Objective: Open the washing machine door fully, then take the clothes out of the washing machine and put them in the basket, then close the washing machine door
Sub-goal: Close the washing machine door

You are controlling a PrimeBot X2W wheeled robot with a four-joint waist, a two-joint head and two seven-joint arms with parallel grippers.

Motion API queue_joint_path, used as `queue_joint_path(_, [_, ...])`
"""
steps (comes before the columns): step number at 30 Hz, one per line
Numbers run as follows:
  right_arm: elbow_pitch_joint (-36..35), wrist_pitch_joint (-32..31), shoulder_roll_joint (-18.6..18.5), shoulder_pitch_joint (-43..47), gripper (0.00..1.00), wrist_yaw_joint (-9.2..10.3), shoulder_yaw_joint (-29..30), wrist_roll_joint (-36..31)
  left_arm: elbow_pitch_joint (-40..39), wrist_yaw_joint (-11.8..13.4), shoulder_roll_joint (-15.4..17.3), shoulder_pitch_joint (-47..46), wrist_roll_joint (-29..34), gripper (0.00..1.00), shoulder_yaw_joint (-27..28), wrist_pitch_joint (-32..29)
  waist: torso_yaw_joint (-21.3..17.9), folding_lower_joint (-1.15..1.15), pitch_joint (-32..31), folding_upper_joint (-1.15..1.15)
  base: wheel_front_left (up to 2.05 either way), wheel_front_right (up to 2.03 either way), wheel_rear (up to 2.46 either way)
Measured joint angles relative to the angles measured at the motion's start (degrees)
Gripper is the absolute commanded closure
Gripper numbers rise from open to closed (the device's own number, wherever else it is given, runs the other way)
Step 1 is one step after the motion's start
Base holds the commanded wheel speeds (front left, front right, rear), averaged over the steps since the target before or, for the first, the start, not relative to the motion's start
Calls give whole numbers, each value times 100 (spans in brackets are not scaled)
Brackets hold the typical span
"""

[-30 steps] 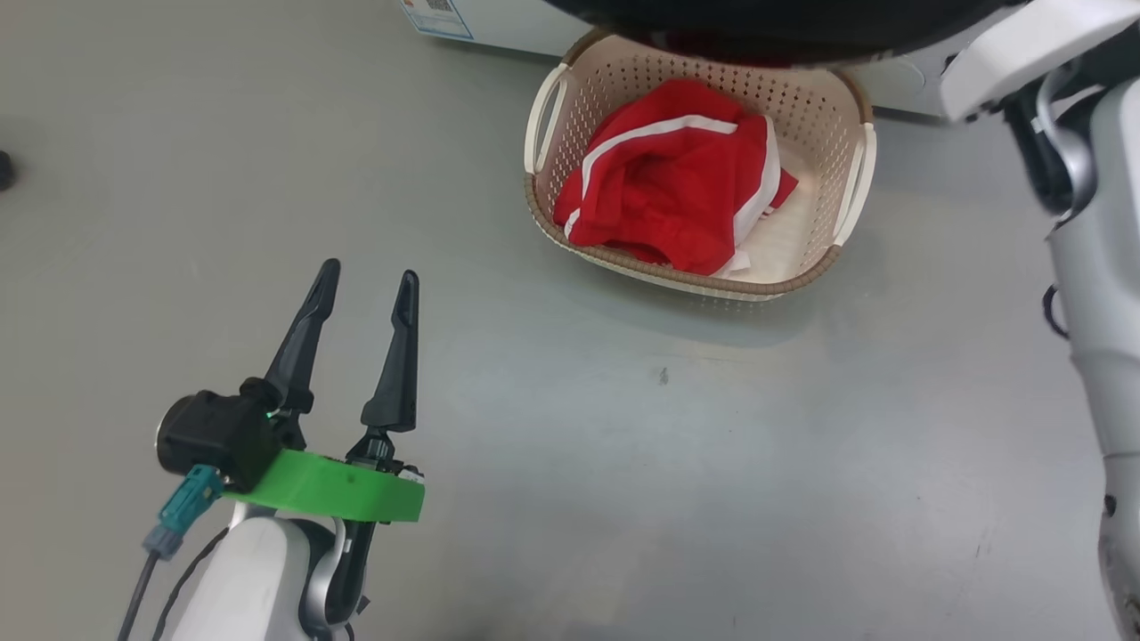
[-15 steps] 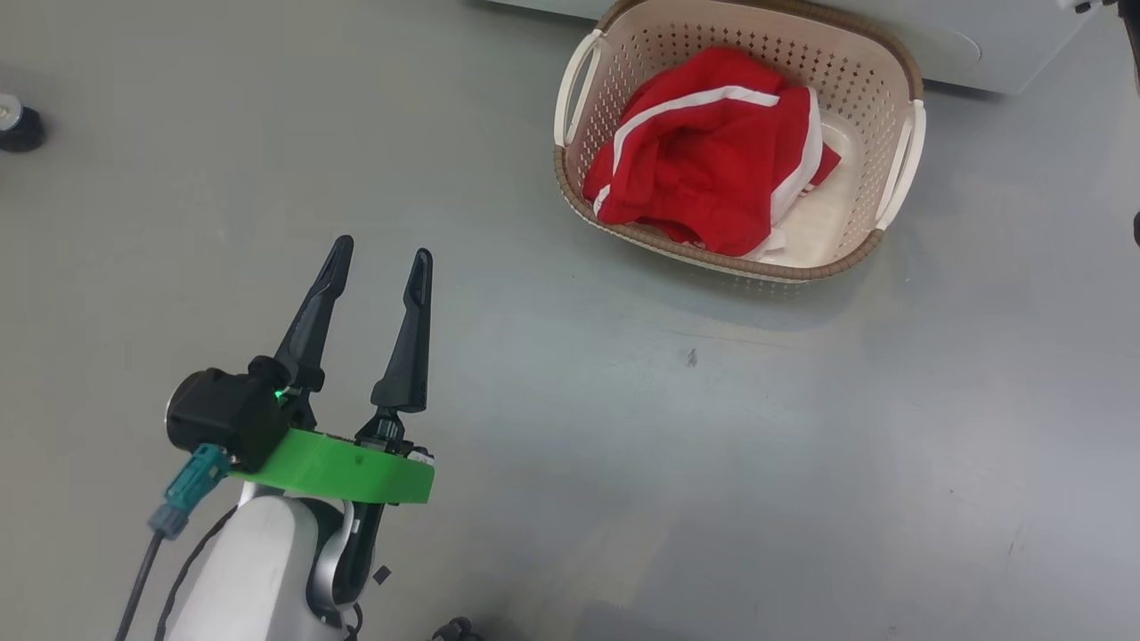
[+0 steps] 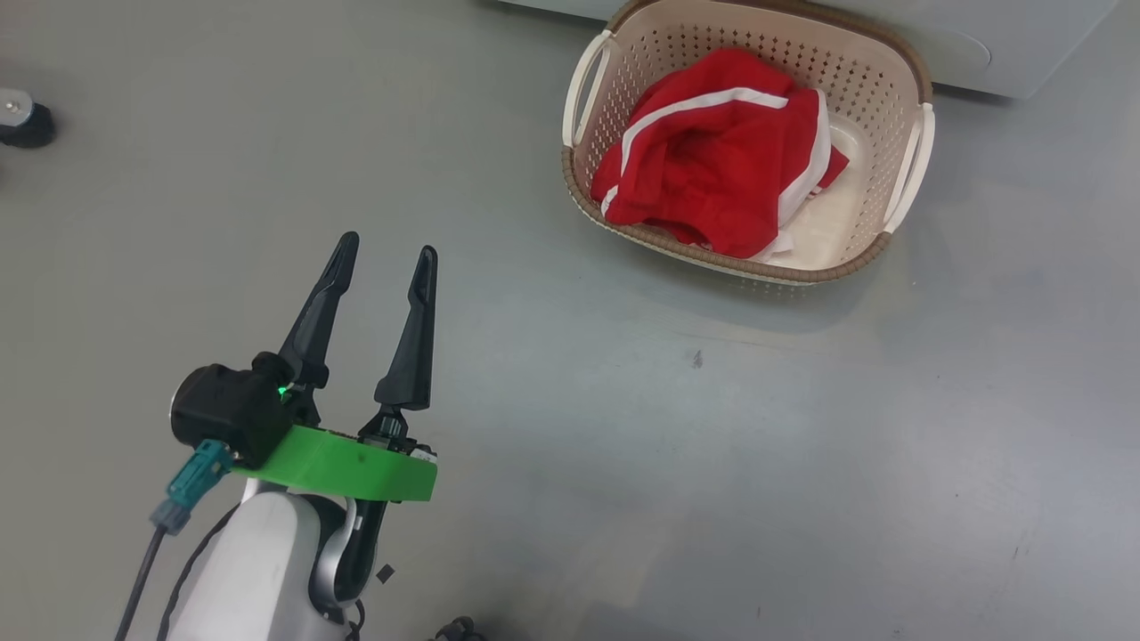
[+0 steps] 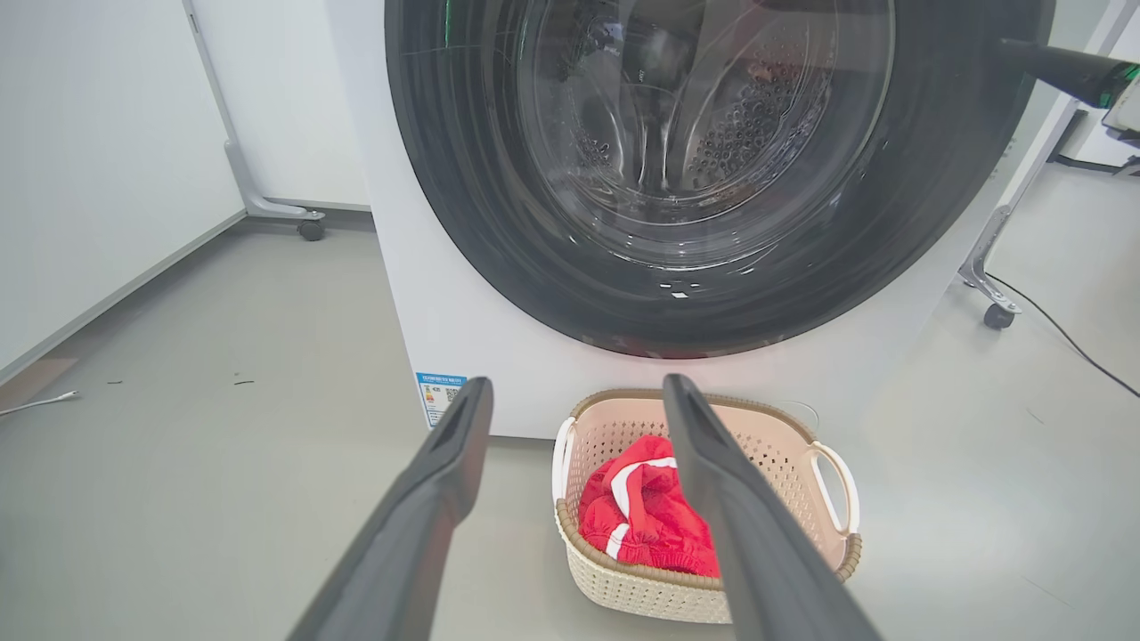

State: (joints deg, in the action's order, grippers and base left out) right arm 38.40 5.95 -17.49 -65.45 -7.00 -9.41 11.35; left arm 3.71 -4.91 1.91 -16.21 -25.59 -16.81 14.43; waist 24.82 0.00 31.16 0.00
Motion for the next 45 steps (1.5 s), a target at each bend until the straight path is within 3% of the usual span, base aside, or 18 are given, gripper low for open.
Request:
queue_joint_path(14, [372, 453, 267, 186, 100, 1, -18, 332, 140, -2, -14, -3, 47, 0, 112, 1, -96, 0, -177, 0, 0, 0, 0])
queue_joint_path(35, [20, 837, 698, 2540, 100, 0, -37, 770, 335, 7, 14, 147, 366, 0, 426, 1, -643, 0, -873, 0, 0, 0, 0])
queue_joint_path(36, [-34, 849, 711, 2644, 75, 0, -41, 768, 339, 7, 40, 176, 392, 0, 439, 1, -678, 0, -908, 0, 0, 0, 0])
queue_joint_path(37, [-79, 849, 733, 2747, 57, 0, -35, 769, 352, 7, 65, 204, 403, 0, 457, 1, -715, 0, -945, 0, 0, 0, 0])
queue_joint_path(38, [-123, 850, 769, 2849, 22, 1, -16, 770, 372, 7, 84, 231, 403, 0, 477, 1, -751, 0, -982, 0, 0, 0, 0])
queue_joint_path(39, [-168, 849, 815, 2956, 0, 3, 7, 771, 396, 7, 94, 254, 404, 0, 491, 1, -787, 0, -1021, 0, 0, 0, 0])
queue_joint_path(45, [-765, 849, 975, 3517, 0, 146, 171, 769, 475, 57, 142, 404, 412, 0, 578, 1, -1029, 0, -1265, 0, 0, 0, 0])
